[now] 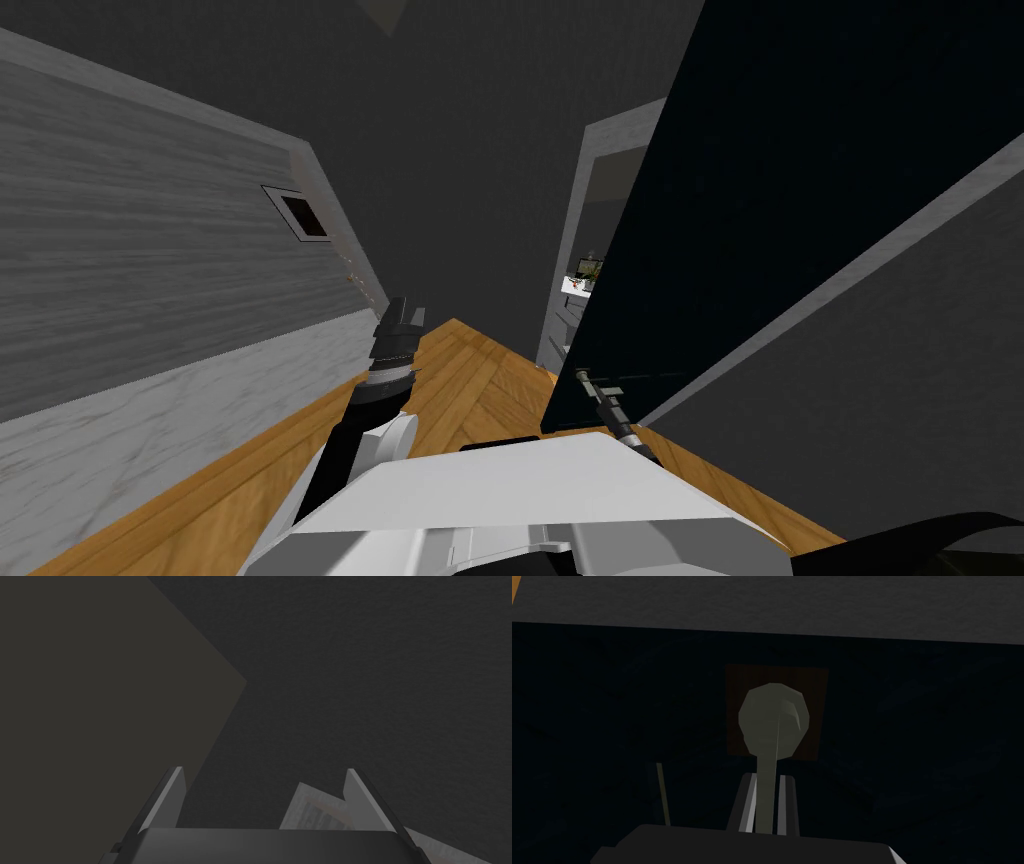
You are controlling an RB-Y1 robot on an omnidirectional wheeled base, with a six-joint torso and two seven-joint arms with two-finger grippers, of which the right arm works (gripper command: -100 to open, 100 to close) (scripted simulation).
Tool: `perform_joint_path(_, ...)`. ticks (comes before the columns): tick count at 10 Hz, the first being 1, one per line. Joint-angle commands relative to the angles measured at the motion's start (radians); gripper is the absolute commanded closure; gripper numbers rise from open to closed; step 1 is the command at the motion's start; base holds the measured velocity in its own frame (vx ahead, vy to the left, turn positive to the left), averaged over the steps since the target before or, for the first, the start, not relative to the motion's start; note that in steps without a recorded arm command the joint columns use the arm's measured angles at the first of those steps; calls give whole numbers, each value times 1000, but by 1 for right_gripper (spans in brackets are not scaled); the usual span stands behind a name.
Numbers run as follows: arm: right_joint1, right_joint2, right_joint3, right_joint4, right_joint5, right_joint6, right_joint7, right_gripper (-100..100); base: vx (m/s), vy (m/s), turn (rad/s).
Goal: Pull the door open
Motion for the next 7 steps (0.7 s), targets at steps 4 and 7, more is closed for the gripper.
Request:
perform_joint_path(4, 18, -12, 16, 24, -3, -50, -12, 100, -163, -59, 160)
perform_joint_path(7, 33, -23, 29, 44, -6, -92, -21, 100, -234, -74, 174)
